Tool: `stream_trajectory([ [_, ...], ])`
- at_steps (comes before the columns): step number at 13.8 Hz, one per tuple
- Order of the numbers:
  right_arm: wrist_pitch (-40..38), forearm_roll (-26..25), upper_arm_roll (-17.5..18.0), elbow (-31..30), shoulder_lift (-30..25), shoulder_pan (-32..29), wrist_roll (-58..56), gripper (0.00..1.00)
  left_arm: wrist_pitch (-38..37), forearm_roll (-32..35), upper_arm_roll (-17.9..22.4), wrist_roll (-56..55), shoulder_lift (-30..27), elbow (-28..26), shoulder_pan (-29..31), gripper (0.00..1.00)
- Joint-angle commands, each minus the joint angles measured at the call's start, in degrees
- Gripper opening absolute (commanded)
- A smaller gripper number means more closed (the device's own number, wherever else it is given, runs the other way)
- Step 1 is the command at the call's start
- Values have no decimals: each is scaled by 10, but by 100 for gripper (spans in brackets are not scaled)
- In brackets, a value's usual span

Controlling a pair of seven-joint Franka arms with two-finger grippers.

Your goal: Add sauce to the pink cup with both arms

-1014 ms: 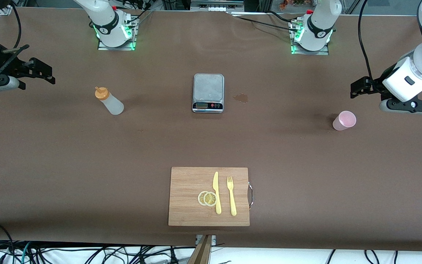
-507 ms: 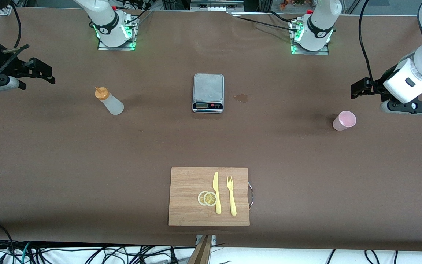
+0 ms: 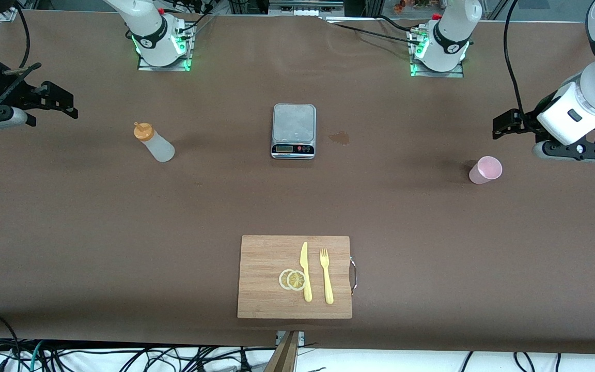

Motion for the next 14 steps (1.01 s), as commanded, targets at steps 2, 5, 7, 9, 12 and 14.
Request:
stream_trajectory([
  [2,-11,-6,0,12,2,-1,-1,100,-9,11,-1,5,-3,7,-3,100],
  [5,-11,-6,0,12,2,-2,-1,100,-9,12,19,8,-3,-10,-2,100],
  [7,-11,-6,0,12,2,-1,-1,100,-9,12,22,8,-3,-9,-7,100],
  [9,-11,-6,0,12,2,-2,-1,100,-9,12,23,9,-3,-9,-8,100],
  [12,-11,-6,0,12,2,-1,-1,100,-7,13,37,12,0,-11,-8,100],
  [14,-11,-6,0,12,2,-2,-1,100,-6,12,44,30,1,-12,-8,100],
])
